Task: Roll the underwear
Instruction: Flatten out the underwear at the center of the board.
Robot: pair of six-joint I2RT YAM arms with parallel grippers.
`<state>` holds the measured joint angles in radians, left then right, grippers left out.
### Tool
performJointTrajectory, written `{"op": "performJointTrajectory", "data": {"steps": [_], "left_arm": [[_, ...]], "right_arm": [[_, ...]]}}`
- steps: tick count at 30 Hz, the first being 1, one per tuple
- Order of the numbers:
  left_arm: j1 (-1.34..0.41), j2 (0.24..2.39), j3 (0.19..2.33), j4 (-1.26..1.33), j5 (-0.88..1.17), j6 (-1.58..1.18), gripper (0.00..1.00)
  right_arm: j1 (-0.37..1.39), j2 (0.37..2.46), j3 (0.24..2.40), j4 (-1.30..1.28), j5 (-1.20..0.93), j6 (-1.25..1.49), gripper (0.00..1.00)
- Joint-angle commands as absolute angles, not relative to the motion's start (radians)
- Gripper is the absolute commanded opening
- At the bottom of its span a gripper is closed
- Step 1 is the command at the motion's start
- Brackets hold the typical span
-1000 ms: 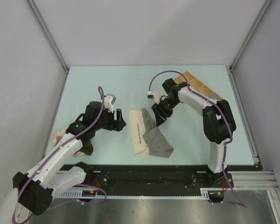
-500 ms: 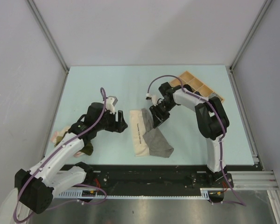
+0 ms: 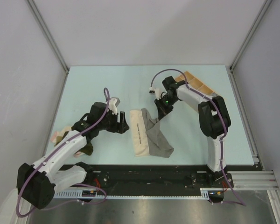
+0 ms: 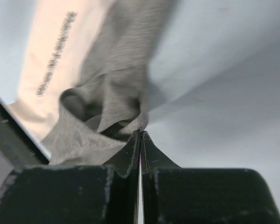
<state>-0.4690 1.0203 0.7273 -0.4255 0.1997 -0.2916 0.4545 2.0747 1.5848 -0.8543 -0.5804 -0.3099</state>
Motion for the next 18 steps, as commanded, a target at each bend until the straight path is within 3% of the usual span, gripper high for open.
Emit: {"op": "performJointTrajectory", "data": {"steps": [1, 18], "left_arm": [[-0.463, 1.042, 0.726, -0.385, 0.238, -0.313, 0.77], [-0.463, 1.127, 0.745, -0.373, 0.291, -0.305, 0.77]], "right_arm": [[0.423, 2.049, 1.667, -0.838, -0.371, -0.403, 0.0], [0.442, 2.085, 1.626, -0.566, 0.13, -0.657, 0.01]]}}
